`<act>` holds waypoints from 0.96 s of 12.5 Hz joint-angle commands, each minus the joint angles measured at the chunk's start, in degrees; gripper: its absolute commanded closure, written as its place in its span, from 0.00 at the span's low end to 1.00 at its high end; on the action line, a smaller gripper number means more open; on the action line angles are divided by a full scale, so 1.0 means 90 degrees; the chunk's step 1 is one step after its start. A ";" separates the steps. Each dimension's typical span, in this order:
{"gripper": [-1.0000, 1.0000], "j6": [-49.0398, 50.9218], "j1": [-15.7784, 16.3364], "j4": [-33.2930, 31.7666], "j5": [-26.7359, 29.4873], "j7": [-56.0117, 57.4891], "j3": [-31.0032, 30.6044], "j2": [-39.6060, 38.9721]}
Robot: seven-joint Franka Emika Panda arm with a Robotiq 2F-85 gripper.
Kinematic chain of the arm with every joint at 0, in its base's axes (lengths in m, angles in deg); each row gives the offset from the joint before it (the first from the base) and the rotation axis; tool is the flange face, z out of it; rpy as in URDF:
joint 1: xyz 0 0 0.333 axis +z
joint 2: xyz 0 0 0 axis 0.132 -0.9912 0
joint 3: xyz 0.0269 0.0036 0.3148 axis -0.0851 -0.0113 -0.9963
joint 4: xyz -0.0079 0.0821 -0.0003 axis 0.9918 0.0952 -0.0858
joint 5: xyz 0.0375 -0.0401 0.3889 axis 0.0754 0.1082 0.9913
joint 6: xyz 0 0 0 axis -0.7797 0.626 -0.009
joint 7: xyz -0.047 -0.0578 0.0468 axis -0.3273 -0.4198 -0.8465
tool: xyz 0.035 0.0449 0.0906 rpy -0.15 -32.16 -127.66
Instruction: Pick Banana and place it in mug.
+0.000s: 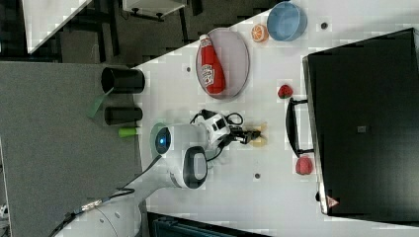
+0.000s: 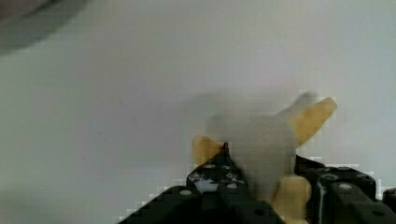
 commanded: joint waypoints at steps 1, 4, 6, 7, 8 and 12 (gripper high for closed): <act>0.64 0.0081 0.0019 -0.0057 0.0010 0.0098 0.0006 0.0362; 0.64 0.0867 -0.0028 0.0017 0.0011 0.0098 0.0068 0.1169; 0.64 0.2140 -0.0070 0.0291 0.0011 0.0098 0.0107 0.1844; 0.64 0.2804 -0.0082 0.0485 0.0010 0.0098 0.0137 0.2166; 0.64 0.3487 -0.0085 0.0712 0.0011 0.0098 0.0148 0.2465; 0.64 0.5283 -0.0030 0.1679 0.0015 -0.0035 -0.0023 0.3192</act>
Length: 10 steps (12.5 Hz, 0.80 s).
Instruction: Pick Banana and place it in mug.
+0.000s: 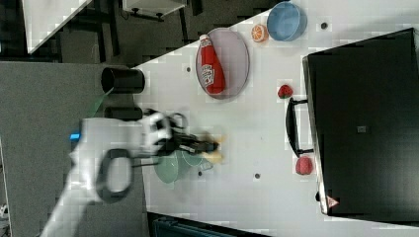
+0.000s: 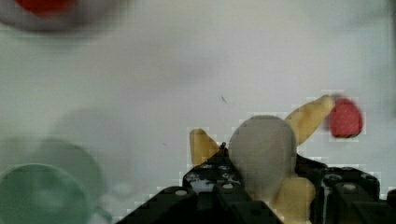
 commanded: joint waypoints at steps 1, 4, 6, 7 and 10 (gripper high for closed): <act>0.64 0.0688 -0.0037 0.0613 0.0101 -0.0136 -0.0343 0.0250; 0.64 0.0923 0.0109 0.0687 0.0667 -0.0834 -0.0797 0.0328; 0.64 0.0905 0.0206 0.0685 0.0815 -0.1690 -0.1237 0.0294; 0.64 0.0867 0.0250 0.0671 0.0814 -0.2215 -0.1485 0.0255; 0.64 0.0395 0.0305 0.0479 0.0814 -0.3625 -0.2180 0.0081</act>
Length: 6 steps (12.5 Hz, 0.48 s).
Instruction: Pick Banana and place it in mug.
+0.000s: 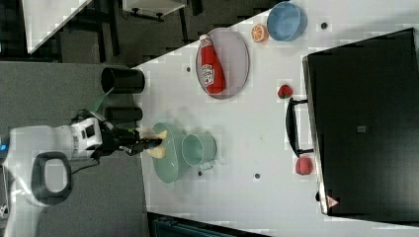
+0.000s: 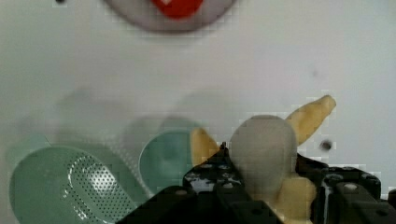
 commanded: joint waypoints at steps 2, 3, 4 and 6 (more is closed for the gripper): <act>0.64 -0.0766 0.0335 -0.0615 0.0150 -0.2009 -0.0789 -0.0234; 0.64 -0.1168 0.0338 -0.0828 0.0150 -0.2094 -0.0909 -0.0355; 0.64 -0.1650 0.0339 -0.1037 0.0150 -0.2183 -0.1000 -0.0485; 0.64 -0.2463 0.0344 -0.1439 0.0141 -0.2434 -0.1120 -0.0794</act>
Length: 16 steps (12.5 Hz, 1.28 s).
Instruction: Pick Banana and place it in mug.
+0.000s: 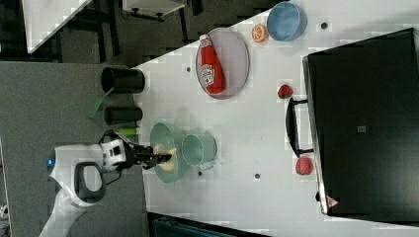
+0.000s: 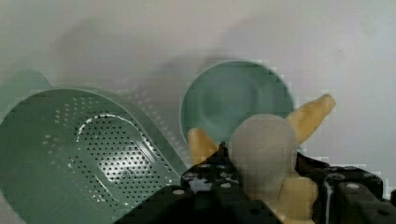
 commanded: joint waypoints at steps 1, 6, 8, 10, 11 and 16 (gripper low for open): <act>0.64 -0.0783 -0.0142 -0.0286 0.0085 -0.0888 -0.0042 -0.0293; 0.39 -0.1400 -0.0138 -0.0334 0.0008 -0.1077 -0.0049 -0.0986; 0.17 -0.1490 -0.0138 -0.0336 0.0008 -0.1077 -0.0037 -0.1031; 0.00 -0.1490 -0.0139 -0.0325 0.0008 -0.1077 -0.0037 -0.1011; 0.00 -0.1508 -0.0147 -0.0288 0.0013 -0.1078 -0.0024 -0.0944; 0.00 0.0134 -0.0293 0.0452 0.0008 -0.0825 0.0389 0.0284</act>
